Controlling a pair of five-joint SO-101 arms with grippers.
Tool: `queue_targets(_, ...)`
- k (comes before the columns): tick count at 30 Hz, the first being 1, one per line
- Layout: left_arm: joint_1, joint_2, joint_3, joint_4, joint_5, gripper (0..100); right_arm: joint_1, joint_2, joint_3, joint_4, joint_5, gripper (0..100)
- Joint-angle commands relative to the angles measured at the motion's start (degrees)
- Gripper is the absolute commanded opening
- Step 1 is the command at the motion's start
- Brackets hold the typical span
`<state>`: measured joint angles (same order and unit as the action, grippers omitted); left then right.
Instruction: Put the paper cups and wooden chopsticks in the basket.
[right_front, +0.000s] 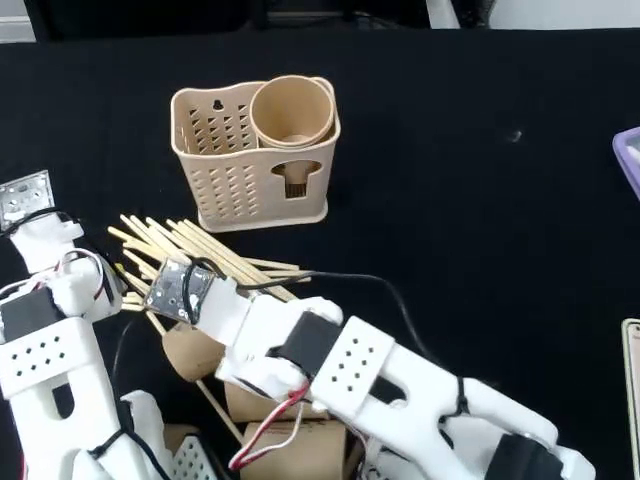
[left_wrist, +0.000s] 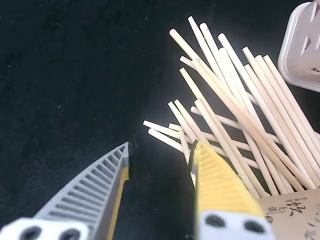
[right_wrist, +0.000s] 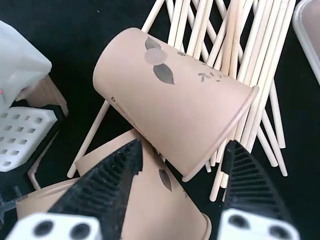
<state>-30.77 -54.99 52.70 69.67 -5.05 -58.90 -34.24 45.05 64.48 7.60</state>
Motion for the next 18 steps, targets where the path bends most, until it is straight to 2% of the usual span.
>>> queue_targets(1,-0.7,-1.1,-1.3,-0.9,0.5,21,-0.3,0.7,-0.2,-1.2,0.0,26.5)
queue_targets(8,-0.7,-1.1,-1.3,-0.9,0.5,21,4.0,0.7,0.7,-4.0,-0.1,26.6)
queue_targets(18,-0.7,-1.1,-1.3,-0.9,0.5,21,4.2,0.1,7.1,-6.2,0.0,26.5)
